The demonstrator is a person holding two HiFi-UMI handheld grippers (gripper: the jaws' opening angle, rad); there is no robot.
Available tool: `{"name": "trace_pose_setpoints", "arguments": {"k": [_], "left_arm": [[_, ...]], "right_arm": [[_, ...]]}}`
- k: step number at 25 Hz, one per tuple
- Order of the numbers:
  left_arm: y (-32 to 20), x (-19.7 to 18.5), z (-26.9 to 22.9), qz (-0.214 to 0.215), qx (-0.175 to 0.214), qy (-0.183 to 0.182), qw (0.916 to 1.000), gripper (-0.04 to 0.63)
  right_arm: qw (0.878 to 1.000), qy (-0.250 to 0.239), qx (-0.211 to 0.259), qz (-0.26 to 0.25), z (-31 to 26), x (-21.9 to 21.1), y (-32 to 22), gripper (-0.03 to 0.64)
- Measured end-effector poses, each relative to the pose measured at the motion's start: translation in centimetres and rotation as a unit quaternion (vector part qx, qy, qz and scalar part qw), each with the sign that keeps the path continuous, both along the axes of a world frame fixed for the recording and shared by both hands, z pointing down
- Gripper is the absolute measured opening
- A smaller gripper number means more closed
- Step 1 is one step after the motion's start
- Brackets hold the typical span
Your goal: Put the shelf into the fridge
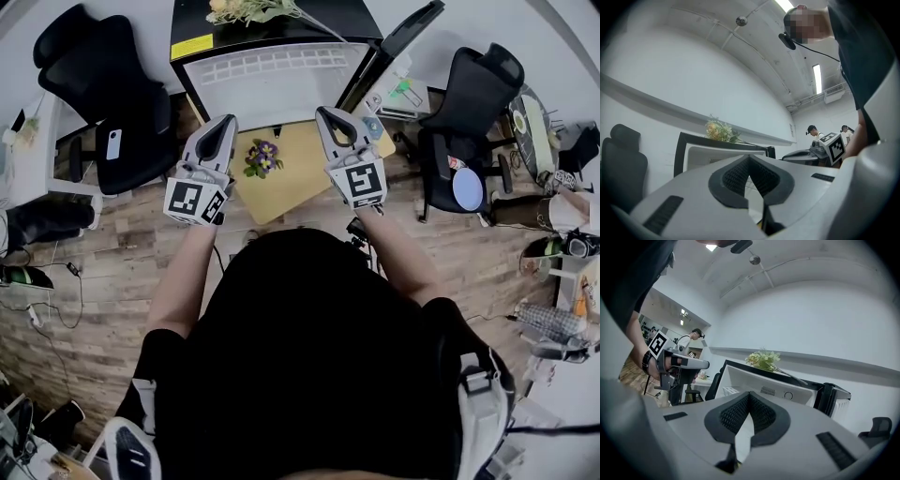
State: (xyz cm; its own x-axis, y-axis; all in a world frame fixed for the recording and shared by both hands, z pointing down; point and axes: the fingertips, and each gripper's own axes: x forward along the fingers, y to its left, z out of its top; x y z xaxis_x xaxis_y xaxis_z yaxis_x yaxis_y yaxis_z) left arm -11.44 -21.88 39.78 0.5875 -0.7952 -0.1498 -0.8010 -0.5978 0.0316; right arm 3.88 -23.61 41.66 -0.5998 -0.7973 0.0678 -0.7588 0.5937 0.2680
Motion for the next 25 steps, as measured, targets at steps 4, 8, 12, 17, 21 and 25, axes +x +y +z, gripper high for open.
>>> {"name": "trace_pose_setpoints", "arguments": {"k": [4, 8, 12, 17, 21, 25], "left_arm": [[-0.2, -0.1, 0.1, -0.001, -0.001, -0.001, 1.0000, 0.017], [-0.4, 0.0, 0.3, -0.002, -0.003, -0.001, 1.0000, 0.017], [-0.5, 0.1, 0.4, -0.002, -0.004, -0.002, 1.0000, 0.017], [-0.6, 0.1, 0.5, -0.003, -0.007, -0.001, 1.0000, 0.017], [-0.7, 0.1, 0.6, -0.002, -0.008, -0.003, 1.0000, 0.017], [-0.9, 0.1, 0.6, -0.002, -0.009, -0.002, 1.0000, 0.017]], "right_arm": [[1.000, -0.004, -0.004, 0.000, 0.2, -0.1, -0.3, 0.014], [1.000, -0.005, -0.006, -0.001, 0.4, -0.1, -0.5, 0.014], [1.000, -0.007, -0.006, -0.003, 0.4, 0.0, -0.8, 0.014], [1.000, -0.007, -0.004, -0.005, 0.2, -0.2, -1.0, 0.014], [1.000, -0.009, -0.005, -0.005, 0.3, -0.1, -1.3, 0.014], [1.000, -0.011, 0.000, -0.004, 0.3, 0.1, -1.6, 0.014]]}}
